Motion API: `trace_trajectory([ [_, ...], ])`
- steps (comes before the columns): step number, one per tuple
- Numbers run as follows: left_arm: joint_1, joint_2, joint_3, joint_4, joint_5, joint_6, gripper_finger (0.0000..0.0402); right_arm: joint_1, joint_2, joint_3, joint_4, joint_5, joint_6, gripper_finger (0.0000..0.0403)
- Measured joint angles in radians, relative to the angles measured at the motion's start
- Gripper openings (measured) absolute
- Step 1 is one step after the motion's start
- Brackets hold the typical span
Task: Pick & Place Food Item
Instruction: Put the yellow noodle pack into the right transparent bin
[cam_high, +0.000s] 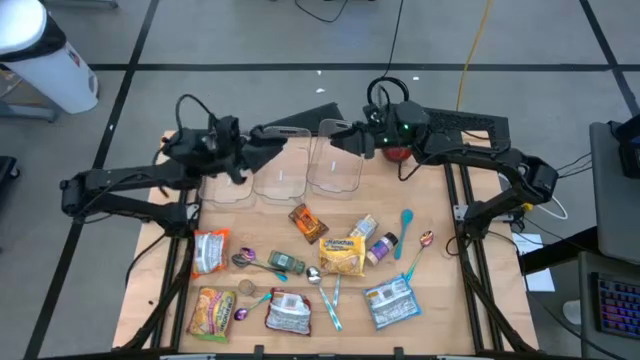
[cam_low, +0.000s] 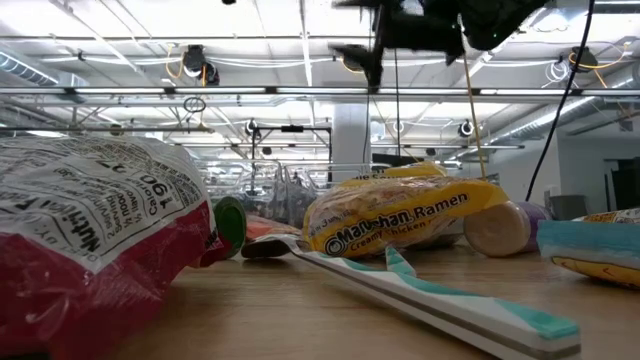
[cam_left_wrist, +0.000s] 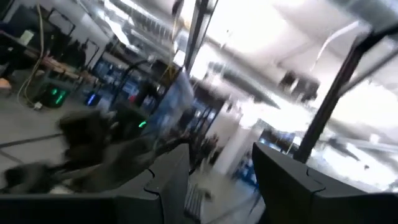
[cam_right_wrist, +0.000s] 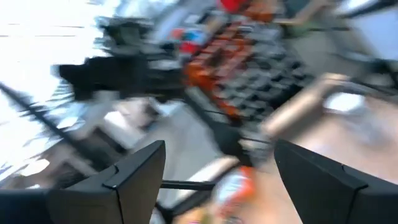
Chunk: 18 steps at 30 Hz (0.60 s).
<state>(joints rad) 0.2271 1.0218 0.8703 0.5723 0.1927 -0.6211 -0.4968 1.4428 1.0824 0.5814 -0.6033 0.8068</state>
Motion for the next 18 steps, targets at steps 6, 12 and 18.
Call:
trace_trajectory([
  [6,-0.073,-0.168,0.001,-0.215,-0.046,0.109,0.0182,0.140,-0.086,0.001,0.110,0.143,-0.032,0.0293],
  [12,-0.216,-0.280,0.001,-0.395,-0.170,0.143,0.0182,0.328,-0.188,0.000,-0.074,0.376,-0.314,0.0293],
  [18,-0.383,-0.294,0.001,-0.503,-0.320,0.166,0.0182,0.530,-0.250,0.000,-0.267,0.665,-0.560,0.0293],
])
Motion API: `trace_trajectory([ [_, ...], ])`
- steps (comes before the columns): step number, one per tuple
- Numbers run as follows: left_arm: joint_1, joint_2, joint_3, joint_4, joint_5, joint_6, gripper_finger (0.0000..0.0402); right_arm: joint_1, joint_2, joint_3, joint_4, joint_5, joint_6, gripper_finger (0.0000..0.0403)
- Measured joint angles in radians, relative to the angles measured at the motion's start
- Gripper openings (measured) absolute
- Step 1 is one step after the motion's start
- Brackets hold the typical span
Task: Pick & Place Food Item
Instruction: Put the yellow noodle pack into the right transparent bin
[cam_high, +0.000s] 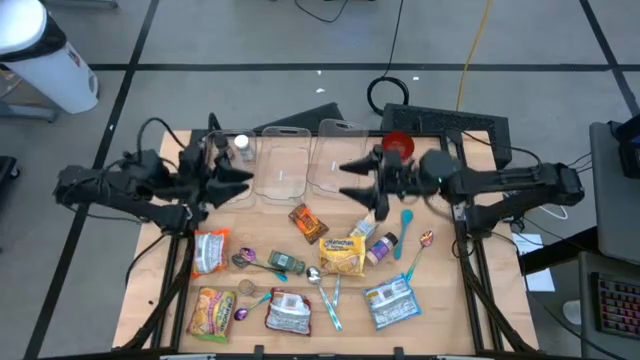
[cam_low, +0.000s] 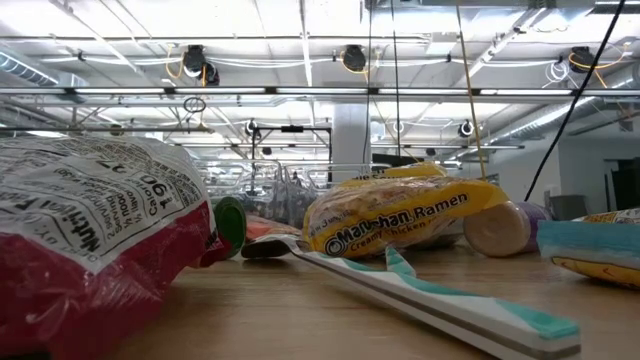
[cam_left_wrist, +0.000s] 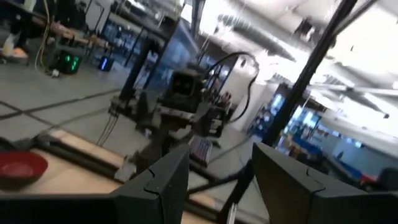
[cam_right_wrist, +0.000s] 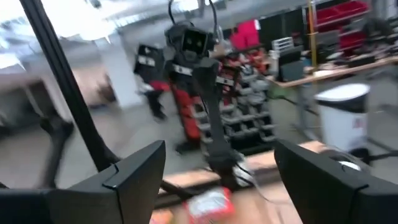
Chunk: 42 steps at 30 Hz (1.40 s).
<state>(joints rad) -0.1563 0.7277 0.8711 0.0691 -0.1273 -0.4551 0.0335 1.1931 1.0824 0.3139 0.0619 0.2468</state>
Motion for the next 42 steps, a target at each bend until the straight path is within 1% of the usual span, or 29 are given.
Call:
trace_trajectory([
  [4,-0.098,0.026,0.000,-0.048,-0.133,0.037,0.0182,0.110,-0.007,0.000,-0.085,0.189,-0.120,0.0293],
  [6,-0.130,0.043,0.000,-0.084,-0.197,0.038,0.0182,0.145,-0.006,0.000,-0.122,0.247,-0.139,0.0293],
  [7,-0.143,0.050,0.000,-0.107,-0.223,0.033,0.0182,0.154,-0.006,0.000,-0.148,0.259,-0.134,0.0293],
  [10,-0.171,0.078,0.000,-0.167,-0.269,-0.010,0.0182,0.160,-0.007,0.000,-0.268,0.274,-0.052,0.0293],
  [14,-0.201,0.139,0.000,-0.179,-0.275,-0.063,0.0182,0.158,-0.006,0.000,-0.483,0.275,0.058,0.0292],
  [18,-0.214,0.198,0.000,-0.179,-0.275,-0.078,0.0182,0.150,0.012,0.000,-0.673,0.210,0.175,0.0288],
  [21,-0.210,0.233,0.000,-0.179,-0.275,-0.100,0.0182,0.149,0.030,0.000,-0.750,0.172,0.311,0.0281],
  [24,-0.201,0.269,0.000,-0.176,-0.265,-0.102,0.0182,0.174,0.047,-0.010,-0.817,0.172,0.441,0.0275],
  [27,-0.196,0.301,0.000,-0.181,-0.240,-0.104,0.0182,0.214,0.047,-0.066,-0.803,0.174,0.578,0.0268],
  [32,-0.197,0.323,0.000,-0.178,-0.230,-0.117,0.0182,0.276,0.048,-0.171,-0.763,0.175,0.814,0.0254],
  [37,-0.195,0.327,0.000,-0.176,-0.231,-0.120,0.0182,0.312,0.047,-0.287,-0.591,0.175,0.947,0.0242],
  [42,-0.188,0.327,0.000,-0.176,-0.236,-0.124,0.0182,0.322,0.060,-0.358,-0.564,0.196,1.035,0.0228],
])
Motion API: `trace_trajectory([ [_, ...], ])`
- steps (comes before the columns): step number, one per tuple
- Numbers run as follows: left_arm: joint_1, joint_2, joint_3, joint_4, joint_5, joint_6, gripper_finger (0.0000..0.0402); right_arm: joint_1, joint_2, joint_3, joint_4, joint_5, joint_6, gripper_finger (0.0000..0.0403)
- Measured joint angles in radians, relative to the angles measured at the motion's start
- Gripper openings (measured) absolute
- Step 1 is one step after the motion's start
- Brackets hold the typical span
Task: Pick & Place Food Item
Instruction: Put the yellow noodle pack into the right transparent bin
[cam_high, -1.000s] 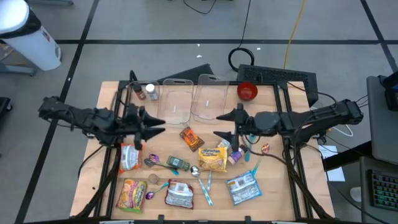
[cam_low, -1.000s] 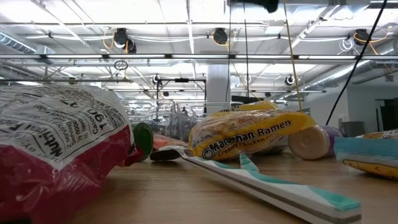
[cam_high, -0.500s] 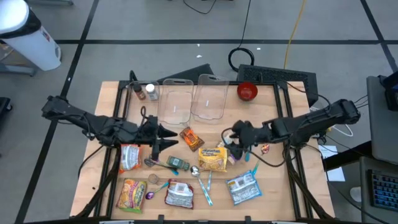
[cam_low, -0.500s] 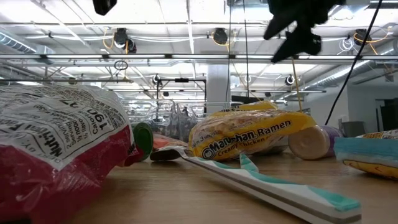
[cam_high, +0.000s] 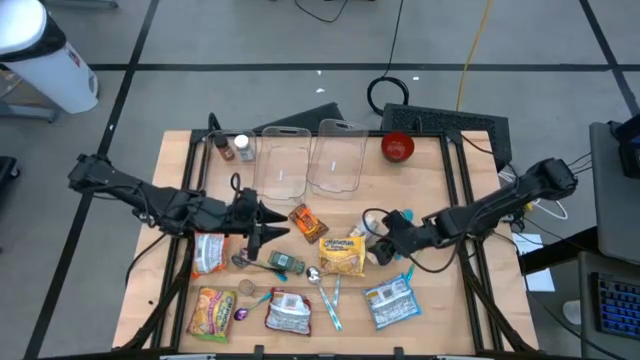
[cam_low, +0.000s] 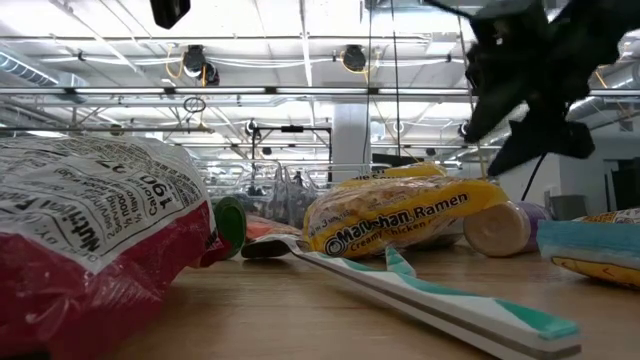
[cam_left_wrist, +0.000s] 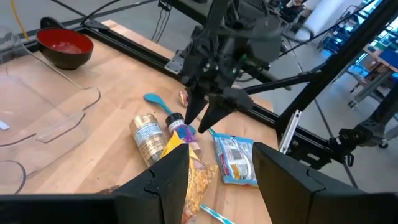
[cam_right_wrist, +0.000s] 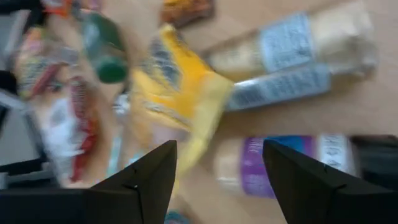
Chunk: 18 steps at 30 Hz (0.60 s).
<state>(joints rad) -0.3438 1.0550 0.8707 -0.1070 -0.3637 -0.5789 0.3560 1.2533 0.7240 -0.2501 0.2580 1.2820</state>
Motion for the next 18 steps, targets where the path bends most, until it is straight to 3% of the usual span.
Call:
trace_trajectory([
  [18,0.030,0.000,0.000,0.005,0.004,-0.003,0.0182,-0.003,0.223,-0.009,0.326,0.030,-0.086,0.0216],
])
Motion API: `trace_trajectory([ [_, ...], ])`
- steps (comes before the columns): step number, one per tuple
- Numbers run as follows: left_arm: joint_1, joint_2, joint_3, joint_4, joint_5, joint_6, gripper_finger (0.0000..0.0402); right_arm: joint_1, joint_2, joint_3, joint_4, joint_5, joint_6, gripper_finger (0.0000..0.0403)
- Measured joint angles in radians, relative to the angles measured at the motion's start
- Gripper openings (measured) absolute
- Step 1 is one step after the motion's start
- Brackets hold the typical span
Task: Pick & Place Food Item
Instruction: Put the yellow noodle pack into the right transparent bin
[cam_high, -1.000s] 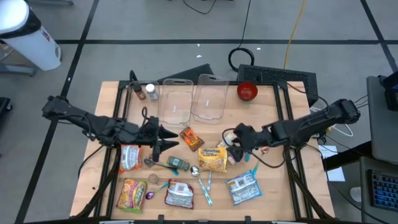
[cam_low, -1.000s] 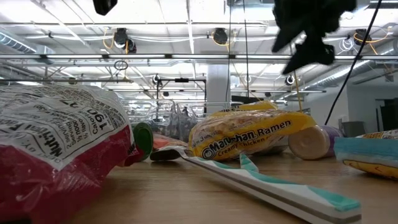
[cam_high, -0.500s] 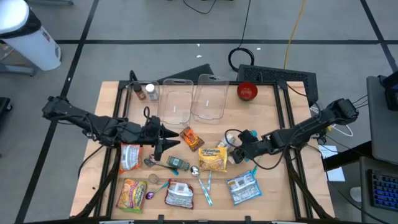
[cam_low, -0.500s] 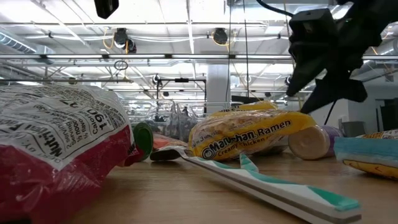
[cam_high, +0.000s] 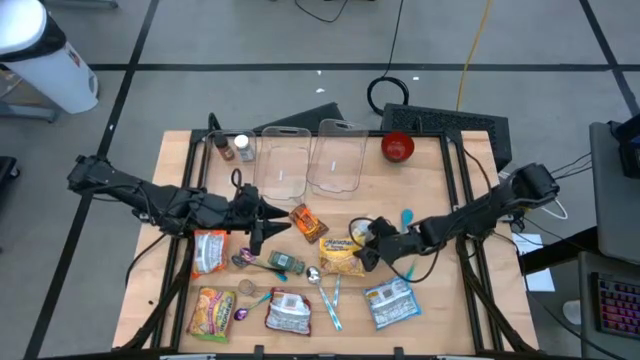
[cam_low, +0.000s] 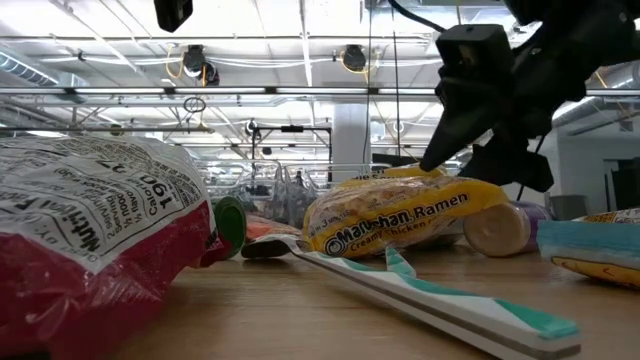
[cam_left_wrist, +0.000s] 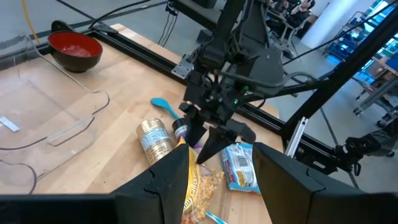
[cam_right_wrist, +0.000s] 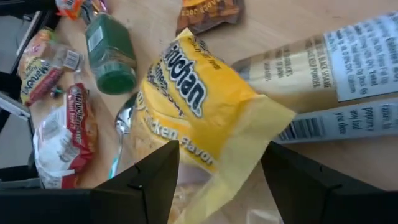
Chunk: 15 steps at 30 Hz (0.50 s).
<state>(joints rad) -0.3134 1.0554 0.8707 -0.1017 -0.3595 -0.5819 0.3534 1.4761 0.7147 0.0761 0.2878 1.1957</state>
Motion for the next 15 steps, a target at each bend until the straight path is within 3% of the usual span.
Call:
trace_trajectory([
  [8,0.000,0.000,0.000,0.000,0.001,-0.004,0.0182,-0.009,0.043,0.000,0.107,-0.001,-0.002,0.0187],
  [15,0.000,0.000,0.000,0.000,0.000,0.000,0.0182,-0.014,0.027,0.000,0.170,-0.004,-0.040,0.0082],
])
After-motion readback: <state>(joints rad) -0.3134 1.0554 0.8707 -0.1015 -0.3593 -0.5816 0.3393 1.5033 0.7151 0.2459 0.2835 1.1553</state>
